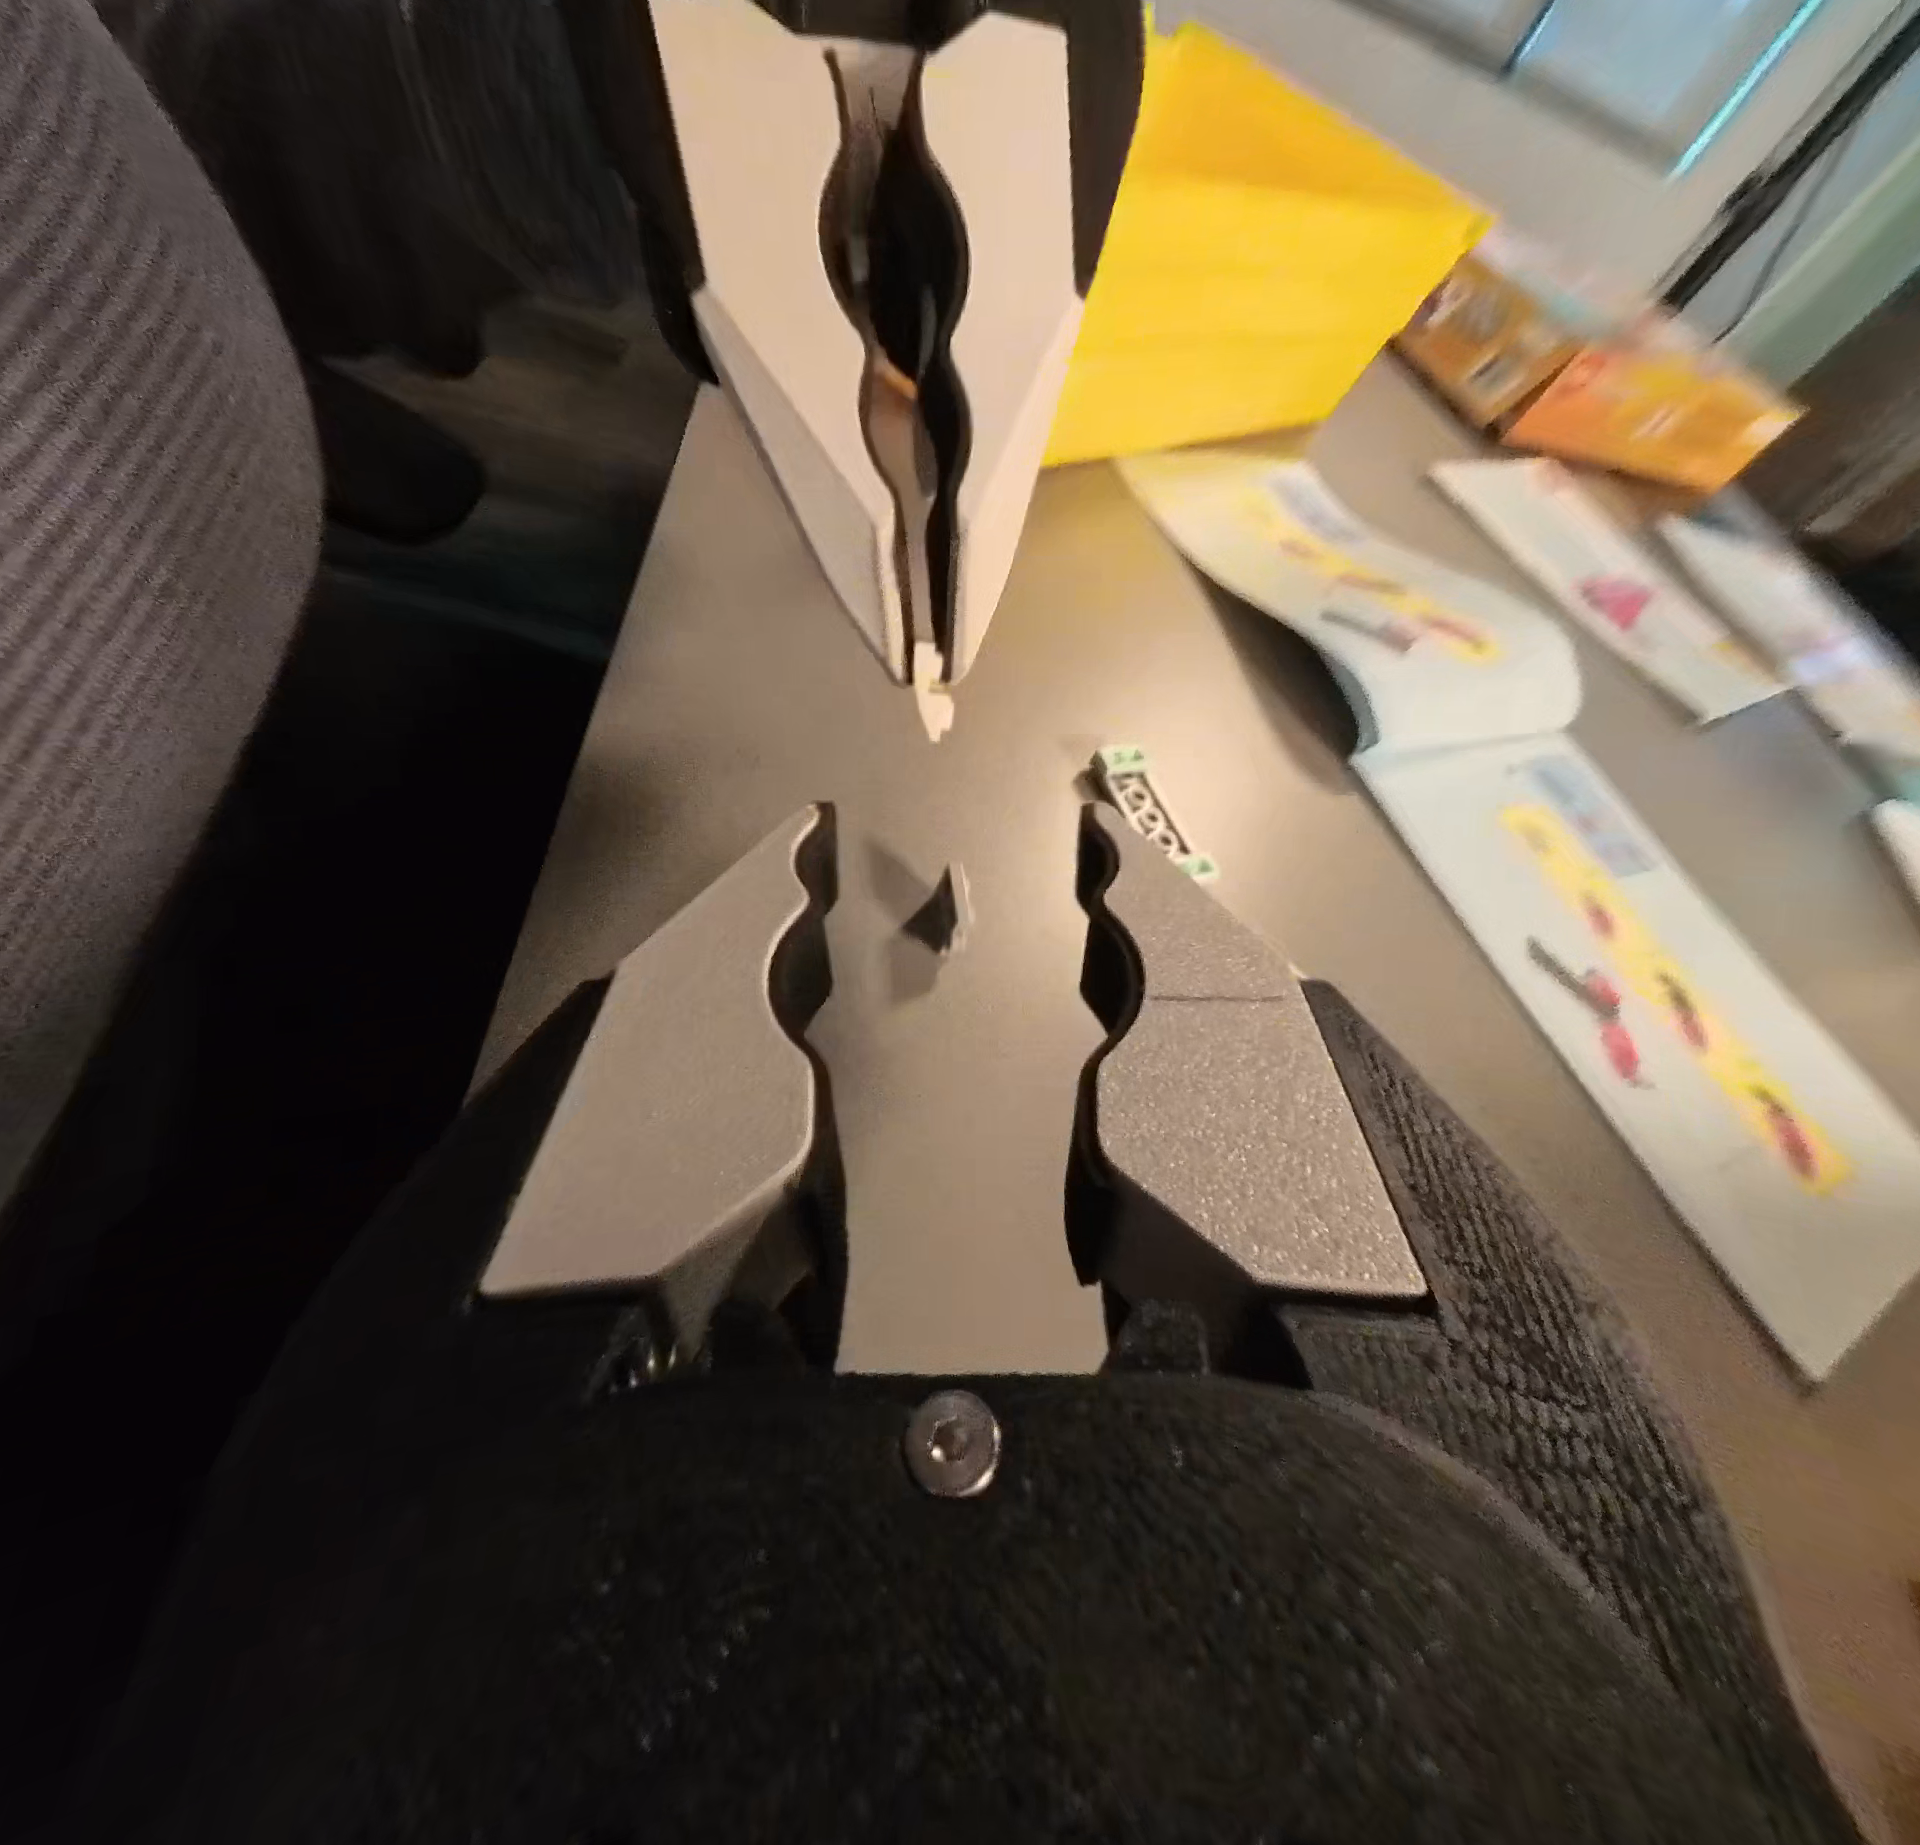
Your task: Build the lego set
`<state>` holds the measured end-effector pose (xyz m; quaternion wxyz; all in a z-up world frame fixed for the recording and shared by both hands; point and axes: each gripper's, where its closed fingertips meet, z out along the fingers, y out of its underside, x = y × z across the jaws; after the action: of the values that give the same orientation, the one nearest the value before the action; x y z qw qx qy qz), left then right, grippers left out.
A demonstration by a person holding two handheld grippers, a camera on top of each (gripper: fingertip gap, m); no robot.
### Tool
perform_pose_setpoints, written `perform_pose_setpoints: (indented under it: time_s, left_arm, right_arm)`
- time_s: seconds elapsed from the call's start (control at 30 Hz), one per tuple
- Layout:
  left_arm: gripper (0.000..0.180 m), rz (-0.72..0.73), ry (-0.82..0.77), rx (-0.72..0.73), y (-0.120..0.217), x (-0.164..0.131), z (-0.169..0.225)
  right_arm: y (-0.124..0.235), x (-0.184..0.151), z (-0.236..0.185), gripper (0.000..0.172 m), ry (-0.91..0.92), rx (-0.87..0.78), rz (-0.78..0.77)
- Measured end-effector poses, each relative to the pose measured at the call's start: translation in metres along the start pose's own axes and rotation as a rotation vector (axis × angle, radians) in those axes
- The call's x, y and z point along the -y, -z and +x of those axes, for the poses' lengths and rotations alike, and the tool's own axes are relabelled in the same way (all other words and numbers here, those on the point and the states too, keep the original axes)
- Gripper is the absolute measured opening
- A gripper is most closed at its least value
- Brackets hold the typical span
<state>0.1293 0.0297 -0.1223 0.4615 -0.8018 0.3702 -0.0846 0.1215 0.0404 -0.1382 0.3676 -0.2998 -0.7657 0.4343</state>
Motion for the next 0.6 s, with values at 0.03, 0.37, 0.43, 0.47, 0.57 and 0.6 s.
perform_pose_setpoints:
  time_s: [0.03,0.37,0.43,0.47,0.57,0.6]
  left_arm:
    - [0.004,-0.04,0.008,-0.022,-0.004,-0.005,0.002]
    - [0.004,-0.273,-0.041,0.051,-0.034,-0.033,0.013]
    - [0.004,-0.274,-0.03,0.048,-0.034,-0.034,0.013]
    - [0.004,-0.271,-0.022,0.045,-0.034,-0.033,0.013]
    - [0.004,-0.267,-0.008,0.037,-0.034,-0.033,0.012]
    - [0.004,-0.267,-0.003,0.036,-0.033,-0.033,0.01]
  right_arm:
    - [-0.001,-0.004,0.0,0.048,-0.022,0.031,-0.025]
    - [-0.014,-0.028,-0.008,0.041,-0.051,0.187,-0.177]
    - [-0.015,-0.03,-0.008,0.04,-0.047,0.197,-0.191]
    - [-0.015,-0.031,-0.009,0.039,-0.037,0.201,-0.197]
    - [-0.016,-0.033,-0.013,0.039,-0.005,0.221,-0.21]
    - [-0.016,-0.033,-0.013,0.039,-0.003,0.227,-0.206]
